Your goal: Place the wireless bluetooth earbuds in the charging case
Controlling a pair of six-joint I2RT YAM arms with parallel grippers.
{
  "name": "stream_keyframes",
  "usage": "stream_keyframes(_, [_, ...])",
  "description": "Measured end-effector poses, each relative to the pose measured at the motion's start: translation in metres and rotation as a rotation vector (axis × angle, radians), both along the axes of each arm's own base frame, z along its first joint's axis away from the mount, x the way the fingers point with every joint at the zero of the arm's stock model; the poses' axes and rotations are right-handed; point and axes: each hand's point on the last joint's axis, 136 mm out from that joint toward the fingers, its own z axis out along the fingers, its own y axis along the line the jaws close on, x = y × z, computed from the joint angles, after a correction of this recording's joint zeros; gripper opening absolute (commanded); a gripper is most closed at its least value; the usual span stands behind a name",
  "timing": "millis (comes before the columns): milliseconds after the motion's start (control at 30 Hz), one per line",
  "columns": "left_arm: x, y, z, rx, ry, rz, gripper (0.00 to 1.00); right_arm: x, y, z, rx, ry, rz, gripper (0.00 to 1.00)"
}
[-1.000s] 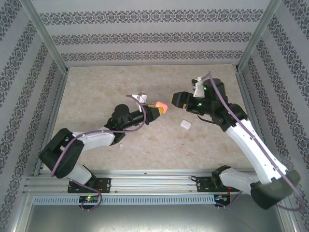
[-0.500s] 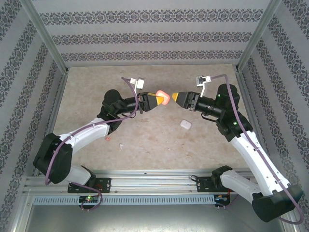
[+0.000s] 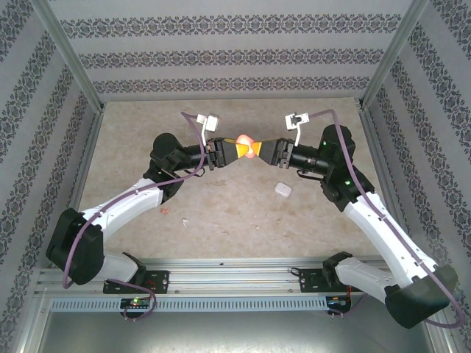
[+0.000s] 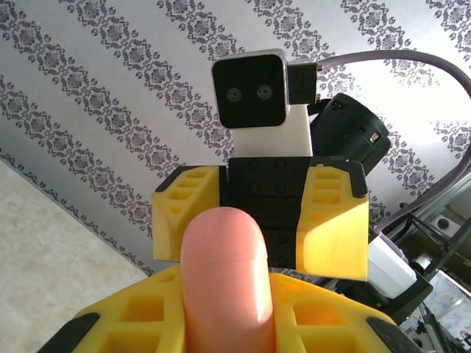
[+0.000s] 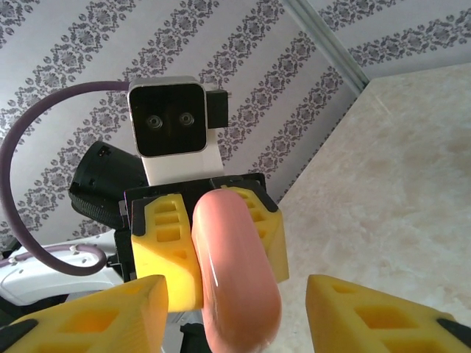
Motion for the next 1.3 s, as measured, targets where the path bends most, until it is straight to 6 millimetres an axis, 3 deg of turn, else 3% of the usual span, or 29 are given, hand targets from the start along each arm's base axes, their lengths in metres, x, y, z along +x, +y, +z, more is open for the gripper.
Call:
stream_keyframes(200, [-0.001,0.0,0.001,-0.002,0.014,-0.01,0.15,0.003,0.005,-0.002,0.004,0.009,0.012,0.32])
stream_keyframes(400, [-0.003,0.001,0.005,-0.007,0.009,-0.012,0.18,0.0,0.006,0.003,0.019,-0.012,0.035,0.23])
stream_keyframes(467, [-0.005,0.002,0.008,-0.01,-0.003,-0.011,0.29,-0.001,0.007,0.005,0.024,-0.024,0.043,0.22])
stream_keyframes(533, [-0.007,0.004,0.009,-0.002,-0.024,-0.008,0.48,-0.002,0.008,0.007,0.026,-0.038,0.052,0.22])
stream_keyframes(633, [-0.012,0.009,0.01,0.023,-0.028,-0.013,0.57,-0.002,0.007,0.003,0.007,-0.048,0.052,0.22])
stream_keyframes(733, [-0.008,0.031,0.013,0.05,-0.024,0.033,0.6,-0.003,0.007,-0.004,-0.032,-0.05,0.057,0.21])
stream_keyframes(900, [-0.007,0.073,0.024,0.119,-0.066,0.128,0.64,-0.004,0.008,0.002,-0.083,-0.095,0.08,0.21])
stream_keyframes(1100, [-0.037,0.078,0.026,0.206,-0.167,0.08,0.62,-0.004,0.021,0.007,-0.125,-0.157,0.143,0.21])
stream_keyframes(1300, [-0.048,0.078,0.012,0.231,-0.178,0.041,0.62,-0.011,0.043,0.006,-0.164,-0.199,0.229,0.21])
